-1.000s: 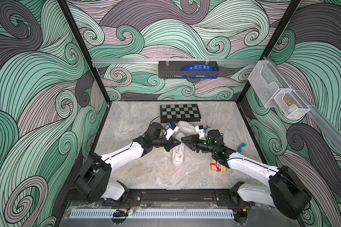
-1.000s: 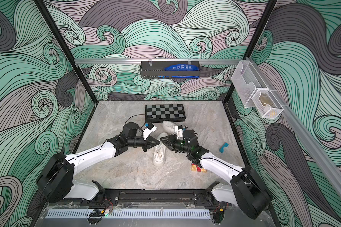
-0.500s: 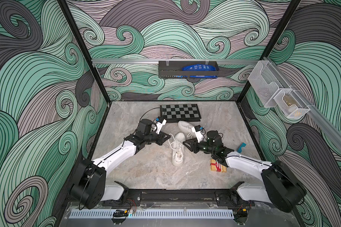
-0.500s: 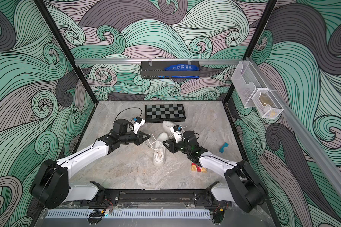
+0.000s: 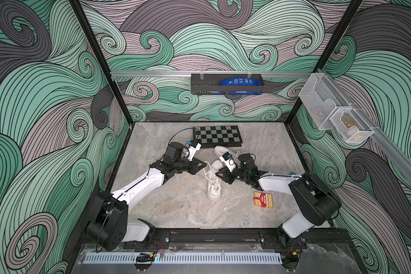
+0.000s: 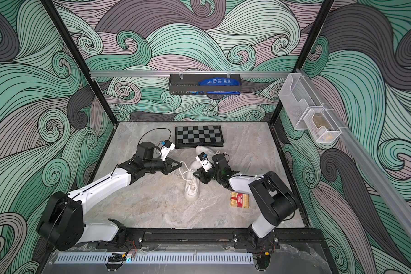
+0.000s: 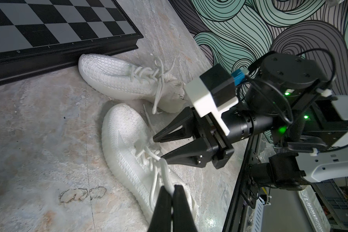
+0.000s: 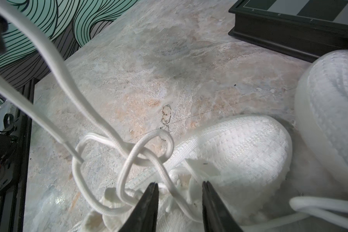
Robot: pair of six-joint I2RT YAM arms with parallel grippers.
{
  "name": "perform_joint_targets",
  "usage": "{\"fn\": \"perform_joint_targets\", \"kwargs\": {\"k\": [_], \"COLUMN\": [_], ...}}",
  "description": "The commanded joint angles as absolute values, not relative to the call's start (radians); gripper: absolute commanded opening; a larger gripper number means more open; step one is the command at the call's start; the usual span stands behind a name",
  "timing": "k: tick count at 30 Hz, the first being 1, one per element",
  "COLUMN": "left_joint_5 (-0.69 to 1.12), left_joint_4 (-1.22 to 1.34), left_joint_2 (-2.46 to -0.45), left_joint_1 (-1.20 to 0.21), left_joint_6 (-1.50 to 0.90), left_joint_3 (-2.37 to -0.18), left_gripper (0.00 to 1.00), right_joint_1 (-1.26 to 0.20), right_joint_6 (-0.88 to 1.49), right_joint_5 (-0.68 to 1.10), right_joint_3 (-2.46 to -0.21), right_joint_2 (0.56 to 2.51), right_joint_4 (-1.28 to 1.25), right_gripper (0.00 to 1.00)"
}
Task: Tie the shoes
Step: Tie the shoelace on the shoe.
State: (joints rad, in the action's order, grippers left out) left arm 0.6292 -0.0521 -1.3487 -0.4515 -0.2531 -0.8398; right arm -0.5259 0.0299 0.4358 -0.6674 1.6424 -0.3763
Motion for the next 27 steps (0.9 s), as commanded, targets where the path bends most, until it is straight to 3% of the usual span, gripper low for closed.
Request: {"fn": "perform_joint_targets", "kwargs": {"k": [1,9,20,27], "left_joint_5": [0.659,0.56,0.328,0.259], "left_joint_4": [-0.072,-0.172,-0.252,-0.27], "left_joint_2": [-1.359,-1.351,-1.34,-1.351], "left_joint_1": [-0.445,-0.423,-0.322,-0.224], "left_joint_6": [-0.25,-0.266,-0.383,-0.431], "left_joint_3": [-0.881,-0.882,-0.724,-0.672], "left_gripper": [0.0,0.0,0.0,0.0], "right_joint_1": [-0.523,-0.521,-0.52,-0.475], "right_joint_6": [-0.015,0.045,0.418,0.551], "right_joint_5": [0.489,0.42,0.188,0.056], "right_joint_3": [-0.695,-0.662,-0.509,-0.492], "right_joint_2": [1.665,1.576,1.243,1.176], "right_joint_4": [-0.384,-0.352,-0.018,0.154], "right_gripper": [0.36,0.0,0.0,0.0]}}
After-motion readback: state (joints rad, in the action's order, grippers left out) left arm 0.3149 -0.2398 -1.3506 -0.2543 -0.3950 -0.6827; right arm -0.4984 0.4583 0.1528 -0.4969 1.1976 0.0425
